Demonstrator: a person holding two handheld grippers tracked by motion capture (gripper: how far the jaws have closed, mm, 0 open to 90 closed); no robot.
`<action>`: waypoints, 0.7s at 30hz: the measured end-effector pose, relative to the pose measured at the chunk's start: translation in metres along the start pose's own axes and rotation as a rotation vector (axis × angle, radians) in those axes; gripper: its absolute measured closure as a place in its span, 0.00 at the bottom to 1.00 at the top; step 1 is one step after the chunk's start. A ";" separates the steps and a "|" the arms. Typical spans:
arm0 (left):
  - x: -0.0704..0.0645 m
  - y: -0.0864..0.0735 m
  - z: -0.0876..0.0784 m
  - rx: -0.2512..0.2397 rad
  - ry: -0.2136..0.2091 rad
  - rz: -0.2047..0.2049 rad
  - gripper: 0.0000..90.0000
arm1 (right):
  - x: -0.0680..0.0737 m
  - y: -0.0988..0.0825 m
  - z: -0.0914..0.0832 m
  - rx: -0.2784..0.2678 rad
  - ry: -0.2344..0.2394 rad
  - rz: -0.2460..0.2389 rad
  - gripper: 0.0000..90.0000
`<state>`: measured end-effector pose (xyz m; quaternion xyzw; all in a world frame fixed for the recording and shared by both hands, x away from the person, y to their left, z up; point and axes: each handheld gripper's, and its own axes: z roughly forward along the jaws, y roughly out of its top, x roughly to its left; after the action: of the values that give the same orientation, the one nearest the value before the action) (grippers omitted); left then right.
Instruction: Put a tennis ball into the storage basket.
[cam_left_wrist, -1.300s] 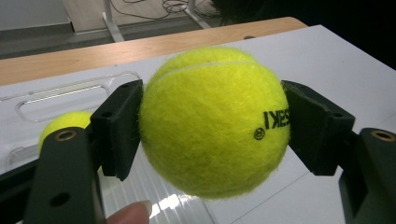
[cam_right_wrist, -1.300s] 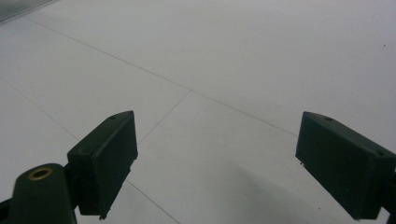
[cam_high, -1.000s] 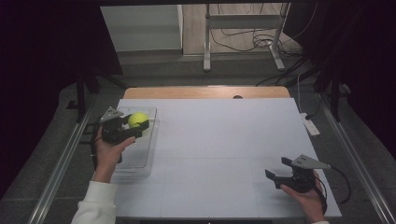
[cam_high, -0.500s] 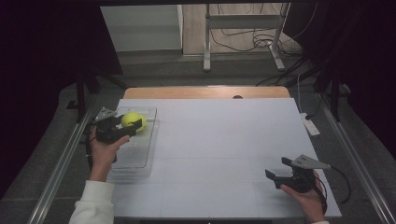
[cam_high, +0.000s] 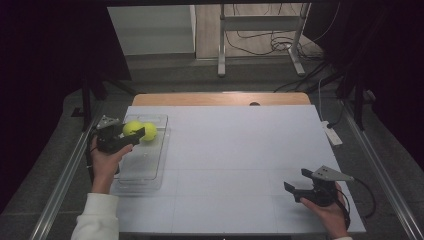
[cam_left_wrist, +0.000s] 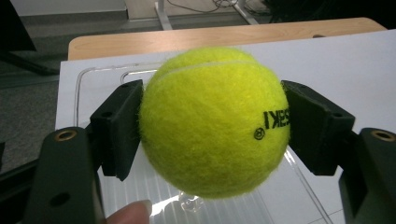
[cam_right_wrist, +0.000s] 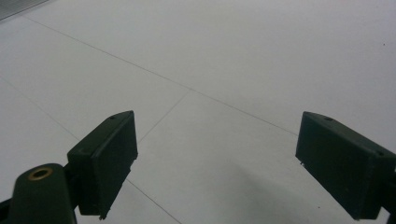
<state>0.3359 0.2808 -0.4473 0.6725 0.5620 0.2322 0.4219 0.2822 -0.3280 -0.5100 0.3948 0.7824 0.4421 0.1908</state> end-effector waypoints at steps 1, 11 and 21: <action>0.000 0.000 0.000 0.002 0.003 0.001 0.30 | 0.000 0.000 0.000 0.000 0.000 0.000 0.15; 0.002 -0.001 0.003 0.032 0.002 -0.005 0.30 | 0.000 0.000 0.000 0.002 0.001 -0.001 0.15; 0.003 -0.003 0.007 0.082 0.013 0.002 0.30 | 0.000 0.000 0.000 0.004 0.001 -0.001 0.15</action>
<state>0.3405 0.2820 -0.4535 0.6882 0.5733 0.2137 0.3900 0.2824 -0.3279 -0.5105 0.3945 0.7837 0.4407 0.1897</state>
